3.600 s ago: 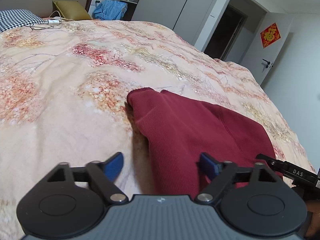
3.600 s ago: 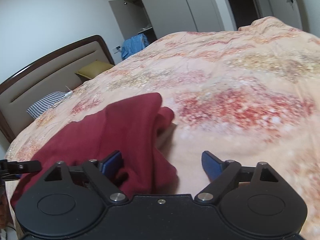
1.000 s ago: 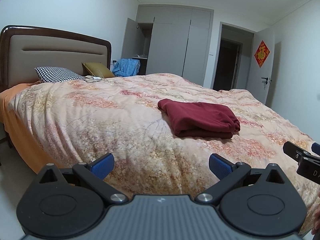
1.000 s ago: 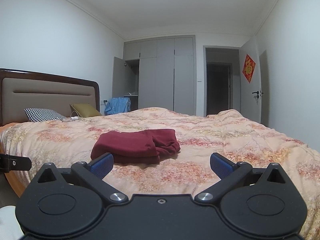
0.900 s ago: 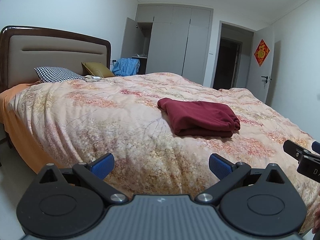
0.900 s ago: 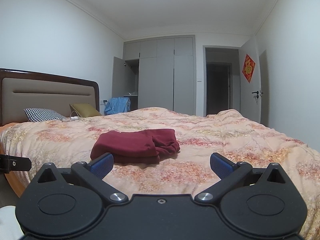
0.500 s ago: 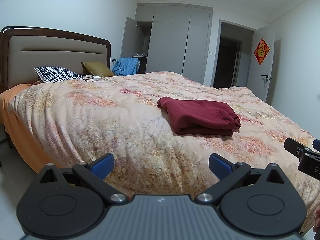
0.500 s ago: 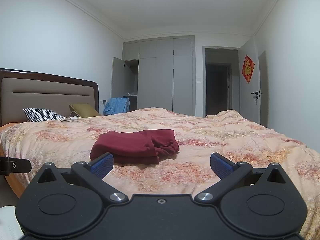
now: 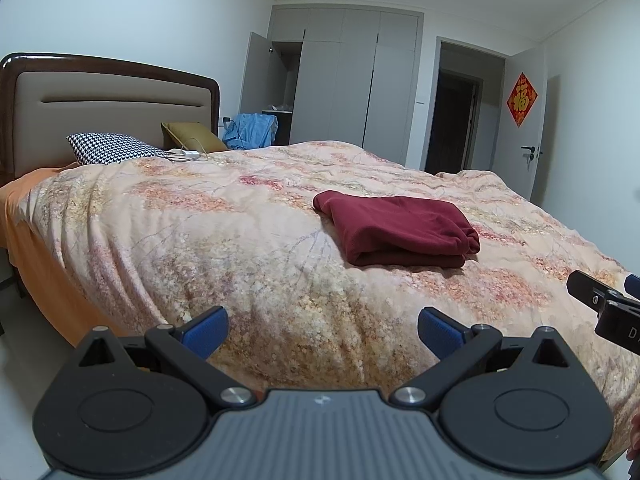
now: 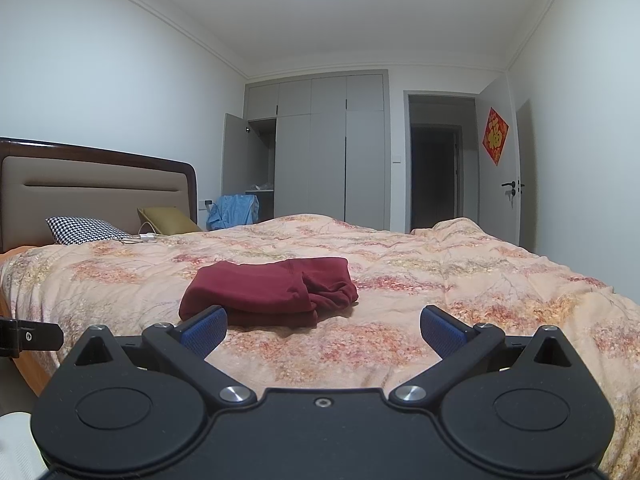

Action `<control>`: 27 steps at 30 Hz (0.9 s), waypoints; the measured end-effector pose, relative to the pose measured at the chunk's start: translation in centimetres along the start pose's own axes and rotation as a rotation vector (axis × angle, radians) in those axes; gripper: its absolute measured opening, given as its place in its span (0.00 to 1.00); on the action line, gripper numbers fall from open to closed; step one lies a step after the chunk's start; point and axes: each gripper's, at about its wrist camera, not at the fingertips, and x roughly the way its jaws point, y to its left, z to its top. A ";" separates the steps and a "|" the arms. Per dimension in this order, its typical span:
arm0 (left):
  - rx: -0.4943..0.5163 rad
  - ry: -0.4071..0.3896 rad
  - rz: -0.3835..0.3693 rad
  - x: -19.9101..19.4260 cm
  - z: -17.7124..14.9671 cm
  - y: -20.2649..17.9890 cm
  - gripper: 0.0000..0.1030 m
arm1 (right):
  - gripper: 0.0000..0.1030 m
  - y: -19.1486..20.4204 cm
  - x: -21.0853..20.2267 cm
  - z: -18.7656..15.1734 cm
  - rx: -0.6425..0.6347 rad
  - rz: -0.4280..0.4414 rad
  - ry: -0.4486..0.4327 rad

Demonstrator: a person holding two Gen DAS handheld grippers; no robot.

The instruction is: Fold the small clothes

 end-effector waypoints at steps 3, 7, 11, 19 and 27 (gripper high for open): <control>0.001 0.002 -0.001 0.0 0.0 0.0 1.00 | 1.00 0.0 0.1 -0.1 0.001 -0.001 0.003; 0.002 0.005 -0.003 0.0 0.0 0.0 1.00 | 1.00 0.0 0.1 -0.1 0.001 -0.001 0.004; 0.007 0.007 -0.004 0.0 -0.1 0.0 1.00 | 1.00 0.0 0.1 -0.1 0.001 -0.001 0.004; 0.007 0.011 -0.006 0.1 0.0 0.0 1.00 | 1.00 0.0 0.1 -0.1 0.001 -0.001 0.005; 0.007 0.011 -0.005 0.1 0.0 0.0 1.00 | 1.00 0.0 0.1 0.0 0.001 -0.001 0.005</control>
